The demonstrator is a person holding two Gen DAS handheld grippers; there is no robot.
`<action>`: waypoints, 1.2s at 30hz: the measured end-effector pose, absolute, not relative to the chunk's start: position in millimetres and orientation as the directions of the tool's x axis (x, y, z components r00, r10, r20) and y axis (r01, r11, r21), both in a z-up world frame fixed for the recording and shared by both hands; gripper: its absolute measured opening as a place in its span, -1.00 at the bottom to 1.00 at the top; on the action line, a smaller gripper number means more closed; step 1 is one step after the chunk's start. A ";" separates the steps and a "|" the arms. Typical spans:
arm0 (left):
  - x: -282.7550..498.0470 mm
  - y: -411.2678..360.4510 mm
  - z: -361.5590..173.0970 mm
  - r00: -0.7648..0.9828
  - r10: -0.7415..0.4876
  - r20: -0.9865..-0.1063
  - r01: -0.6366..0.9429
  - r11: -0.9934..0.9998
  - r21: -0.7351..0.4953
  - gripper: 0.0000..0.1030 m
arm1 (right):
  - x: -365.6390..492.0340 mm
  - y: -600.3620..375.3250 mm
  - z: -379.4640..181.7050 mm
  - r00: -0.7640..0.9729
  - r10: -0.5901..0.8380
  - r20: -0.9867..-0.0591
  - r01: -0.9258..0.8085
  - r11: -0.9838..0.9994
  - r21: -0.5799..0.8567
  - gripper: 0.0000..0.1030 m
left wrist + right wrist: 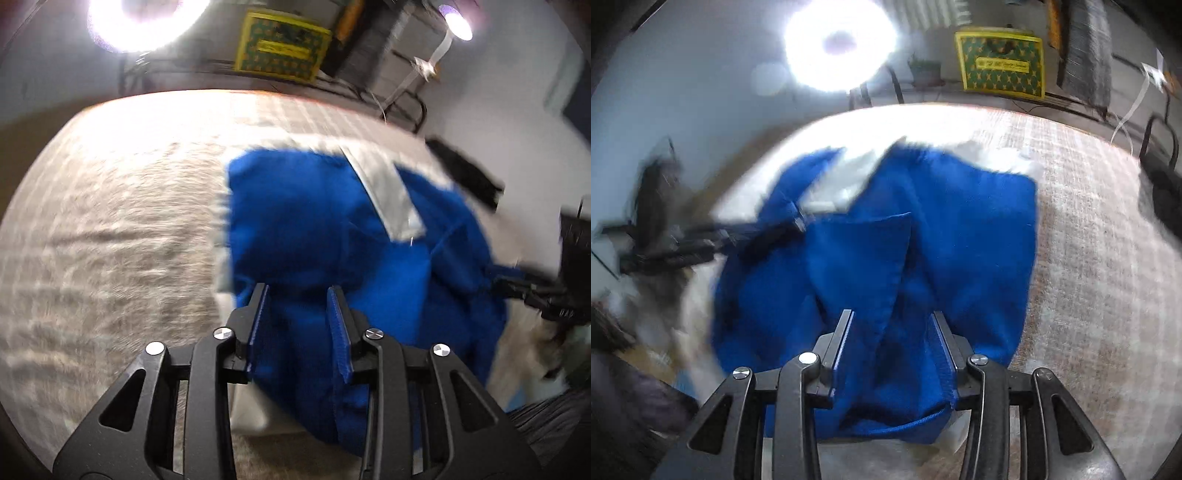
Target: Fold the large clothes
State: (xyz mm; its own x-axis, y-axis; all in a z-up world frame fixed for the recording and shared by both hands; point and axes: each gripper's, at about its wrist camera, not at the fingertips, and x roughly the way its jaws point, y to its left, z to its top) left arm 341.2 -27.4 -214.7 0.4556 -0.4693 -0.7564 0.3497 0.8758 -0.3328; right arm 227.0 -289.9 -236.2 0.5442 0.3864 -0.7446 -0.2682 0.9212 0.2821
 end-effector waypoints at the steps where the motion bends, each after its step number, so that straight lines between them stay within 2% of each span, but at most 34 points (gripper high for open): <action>1: 345.2 -17.3 -210.8 0.454 -0.488 -0.745 0.330 0.869 -0.368 -0.05 | 224.6 -298.8 -231.8 0.564 0.400 -0.723 -0.253 0.916 0.310 0.09; 2: 350.2 -7.5 -208.1 0.447 -0.510 -0.735 0.304 0.859 -0.411 0.20 | 220.5 -311.8 -226.8 0.593 0.415 -0.690 -0.233 0.909 0.346 0.24; 3: 355.4 0.3 -206.7 0.438 -0.535 -0.723 0.284 0.845 -0.453 0.25 | 219.1 -319.6 -225.2 0.607 0.421 -0.674 -0.218 0.904 0.368 0.29; 5: 368.7 17.8 -207.7 0.410 -0.593 -0.692 0.220 0.801 -0.557 0.26 | 220.2 -336.9 -227.9 0.616 0.439 -0.654 -0.179 0.887 0.427 0.47; 8: 389.4 34.1 -218.0 0.356 -0.680 -0.641 0.121 0.714 -0.689 0.30 | 229.0 -361.3 -243.2 0.600 0.474 -0.645 -0.109 0.846 0.521 0.62; 11: 403.1 40.3 -232.6 0.308 -0.740 -0.599 0.047 0.640 -0.767 0.33 | 239.8 -378.7 -260.0 0.586 0.516 -0.625 -0.057 0.795 0.603 0.62; 18: 416.4 36.4 -260.0 0.243 -0.750 -0.615 -0.007 0.632 -0.775 0.33 | 263.2 -398.5 -291.6 0.558 0.608 -0.564 0.006 0.677 0.736 0.62; 26: 424.6 36.2 -273.3 0.234 -0.794 -0.561 -0.010 0.575 -0.818 0.33 | 285.7 -387.4 -303.3 0.513 0.684 -0.518 -0.036 0.620 0.784 0.30; 30: 431.3 33.9 -274.2 0.239 -0.804 -0.545 -0.008 0.560 -0.829 0.33 | 292.7 -375.9 -305.6 0.504 0.702 -0.503 -0.049 0.605 0.794 0.24; 36: 436.8 15.0 -267.8 0.243 -0.779 -0.579 0.008 0.598 -0.801 0.33 | 305.7 -363.4 -306.4 0.509 0.704 -0.495 -0.048 0.598 0.800 0.12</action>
